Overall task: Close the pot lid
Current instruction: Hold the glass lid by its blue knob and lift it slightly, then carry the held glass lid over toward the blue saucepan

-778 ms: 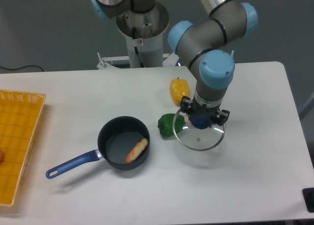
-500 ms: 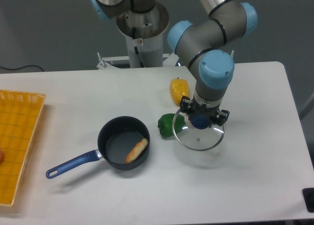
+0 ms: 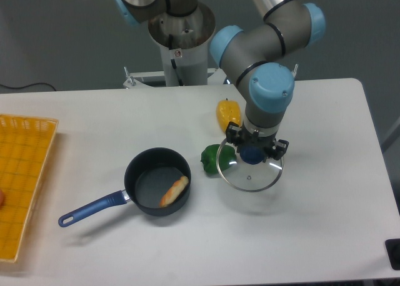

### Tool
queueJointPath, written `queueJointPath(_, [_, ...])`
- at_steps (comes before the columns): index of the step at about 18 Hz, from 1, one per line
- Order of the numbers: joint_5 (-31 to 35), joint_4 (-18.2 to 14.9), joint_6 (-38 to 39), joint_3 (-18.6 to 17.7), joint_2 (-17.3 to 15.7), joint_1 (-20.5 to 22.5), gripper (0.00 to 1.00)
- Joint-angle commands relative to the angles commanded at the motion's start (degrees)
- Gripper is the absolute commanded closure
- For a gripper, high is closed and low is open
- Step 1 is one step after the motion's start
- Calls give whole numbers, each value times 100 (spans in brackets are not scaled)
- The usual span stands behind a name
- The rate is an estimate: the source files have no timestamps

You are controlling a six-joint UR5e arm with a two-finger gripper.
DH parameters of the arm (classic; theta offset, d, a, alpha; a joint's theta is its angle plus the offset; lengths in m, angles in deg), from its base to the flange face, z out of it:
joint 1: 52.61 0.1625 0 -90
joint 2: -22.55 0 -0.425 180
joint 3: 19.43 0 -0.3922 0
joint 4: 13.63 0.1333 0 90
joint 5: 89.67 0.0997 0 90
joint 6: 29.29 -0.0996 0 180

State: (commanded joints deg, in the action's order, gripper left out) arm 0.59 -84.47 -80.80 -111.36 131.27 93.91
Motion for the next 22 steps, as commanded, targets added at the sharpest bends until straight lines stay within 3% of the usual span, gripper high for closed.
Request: queueJointPath(22, [-88,79,1696,-62,-185,-1468,51])
